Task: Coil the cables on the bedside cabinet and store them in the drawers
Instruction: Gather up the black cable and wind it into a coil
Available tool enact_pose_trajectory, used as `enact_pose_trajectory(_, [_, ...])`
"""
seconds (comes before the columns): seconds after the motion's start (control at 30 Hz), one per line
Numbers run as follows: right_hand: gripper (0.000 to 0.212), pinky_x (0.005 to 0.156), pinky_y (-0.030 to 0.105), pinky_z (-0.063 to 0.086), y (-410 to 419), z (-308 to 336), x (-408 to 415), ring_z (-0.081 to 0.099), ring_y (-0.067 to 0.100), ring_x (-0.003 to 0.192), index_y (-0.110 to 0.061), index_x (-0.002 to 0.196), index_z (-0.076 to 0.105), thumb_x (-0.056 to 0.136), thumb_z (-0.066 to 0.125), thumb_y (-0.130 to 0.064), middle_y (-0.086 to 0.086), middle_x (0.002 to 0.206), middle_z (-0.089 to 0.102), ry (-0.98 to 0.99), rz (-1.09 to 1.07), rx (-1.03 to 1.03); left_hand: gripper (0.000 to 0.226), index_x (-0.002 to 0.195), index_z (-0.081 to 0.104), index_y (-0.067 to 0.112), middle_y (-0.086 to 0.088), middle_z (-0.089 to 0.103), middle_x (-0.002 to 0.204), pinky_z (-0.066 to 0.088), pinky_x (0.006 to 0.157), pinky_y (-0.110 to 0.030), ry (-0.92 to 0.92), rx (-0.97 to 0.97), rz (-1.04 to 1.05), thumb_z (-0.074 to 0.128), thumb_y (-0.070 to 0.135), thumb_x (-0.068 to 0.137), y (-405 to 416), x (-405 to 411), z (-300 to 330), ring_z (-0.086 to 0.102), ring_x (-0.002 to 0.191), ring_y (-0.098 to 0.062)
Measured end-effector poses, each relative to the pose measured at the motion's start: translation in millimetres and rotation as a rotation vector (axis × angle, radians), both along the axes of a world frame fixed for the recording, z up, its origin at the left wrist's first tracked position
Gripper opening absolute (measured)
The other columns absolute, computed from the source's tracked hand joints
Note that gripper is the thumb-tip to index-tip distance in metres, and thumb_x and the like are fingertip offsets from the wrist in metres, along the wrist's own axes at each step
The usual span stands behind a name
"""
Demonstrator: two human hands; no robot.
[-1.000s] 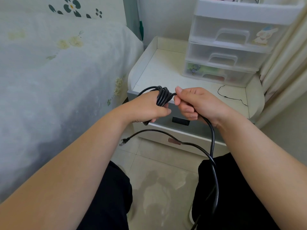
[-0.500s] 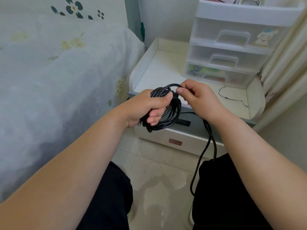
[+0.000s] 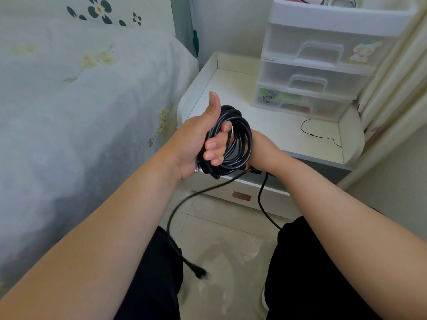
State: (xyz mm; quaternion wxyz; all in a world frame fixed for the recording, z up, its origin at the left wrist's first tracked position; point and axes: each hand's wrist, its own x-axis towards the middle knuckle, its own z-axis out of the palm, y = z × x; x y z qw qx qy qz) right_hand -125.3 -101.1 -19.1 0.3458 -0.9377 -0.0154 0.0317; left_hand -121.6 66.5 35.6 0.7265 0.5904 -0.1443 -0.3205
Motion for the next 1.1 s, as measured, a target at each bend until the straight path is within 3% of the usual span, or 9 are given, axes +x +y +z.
enact_pose_trajectory(0.13, [0.026,0.060,0.024,0.036,7,-2,-4,0.044,0.008,0.062,-0.025,0.078,0.042,0.092,0.039,-0.004,-0.009,0.069,0.047,0.051,0.022,-0.074,0.049,0.067,0.048,0.015,0.007,0.031,0.036,0.031,0.035,-0.021,0.149,-0.168,0.118,0.036,0.053,0.097,-1,5,-1,0.027,0.029,-0.009])
enact_pose_trajectory(0.23, [0.009,0.064,0.034,0.048,11,-8,-12,0.053,0.014,0.062,-0.024,0.102,0.041,0.095,0.042,-0.017,0.001,0.076,0.061,0.194,0.024,-0.021,0.045,0.066,0.047,0.016,0.007,0.031,0.036,0.029,0.035,-0.021,0.238,-0.279,0.288,0.038,0.047,0.098,0,14,-1,0.026,0.029,-0.008])
enact_pose_trajectory(0.33, [0.012,0.068,0.032,0.047,18,-16,-23,0.057,0.013,0.070,-0.025,0.107,0.045,0.095,0.046,-0.027,-0.004,0.077,0.063,0.299,0.121,-0.170,0.044,0.064,0.048,0.018,0.008,0.032,0.039,0.029,0.037,-0.020,0.331,-0.404,0.491,0.042,0.048,0.096,4,25,-1,0.029,0.032,-0.008])
enact_pose_trajectory(0.5, [0.027,0.074,0.034,0.050,37,-16,-39,0.062,0.019,0.080,-0.024,0.118,0.044,0.092,0.045,-0.016,0.001,0.082,0.066,0.308,0.247,-0.138,0.044,0.064,0.047,0.019,0.008,0.036,0.043,0.030,0.040,-0.018,0.384,-0.473,0.715,0.045,0.050,0.095,10,37,-3,0.032,0.035,-0.009])
enact_pose_trajectory(0.63, [0.047,0.061,0.018,0.051,46,-4,-48,0.068,0.015,0.065,-0.016,0.138,0.031,0.094,0.042,-0.005,0.000,0.070,0.066,0.432,0.246,0.289,0.040,0.065,0.046,0.018,0.004,0.038,0.045,0.033,0.042,-0.021,0.191,-0.340,0.742,0.051,0.044,0.095,-1,34,-5,0.034,0.036,-0.012])
enact_pose_trajectory(0.73, [0.040,0.056,0.022,0.054,44,6,-51,0.067,0.018,0.057,-0.010,0.132,0.036,0.094,0.044,0.000,0.002,0.061,0.061,0.496,0.226,0.564,0.041,0.067,0.046,0.016,0.002,0.040,0.045,0.035,0.044,-0.023,0.014,-0.210,0.724,0.048,0.045,0.096,-12,30,-7,0.038,0.038,-0.015])
enact_pose_trajectory(0.83, [0.038,0.058,0.031,0.058,40,12,-49,0.065,0.020,0.054,-0.008,0.130,0.036,0.094,0.048,-0.001,0.002,0.058,0.059,0.528,0.216,0.618,0.047,0.061,0.051,0.017,0.001,0.045,0.043,0.038,0.045,-0.025,-0.261,-0.046,0.669,0.044,0.043,0.098,-18,28,-11,0.043,0.038,-0.017])
enact_pose_trajectory(0.97, [0.051,0.060,0.032,0.060,37,19,-49,0.063,0.015,0.049,0.000,0.141,0.027,0.095,0.048,0.002,0.001,0.053,0.057,0.560,0.205,0.691,0.041,0.075,0.048,0.010,0.004,0.051,0.047,0.041,0.050,-0.017,-0.715,0.300,0.522,0.046,0.045,0.097,-20,28,-23,0.050,0.042,-0.009])
enact_pose_trajectory(1.1, [0.043,0.065,0.035,0.059,30,26,-48,0.063,0.016,0.054,-0.005,0.133,0.038,0.092,0.048,0.006,0.005,0.060,0.059,0.516,0.204,0.742,0.032,0.079,0.047,0.021,0.004,0.056,0.053,0.043,0.050,-0.016,-0.860,0.506,0.362,0.048,0.050,0.093,-23,29,-36,0.053,0.043,-0.002])
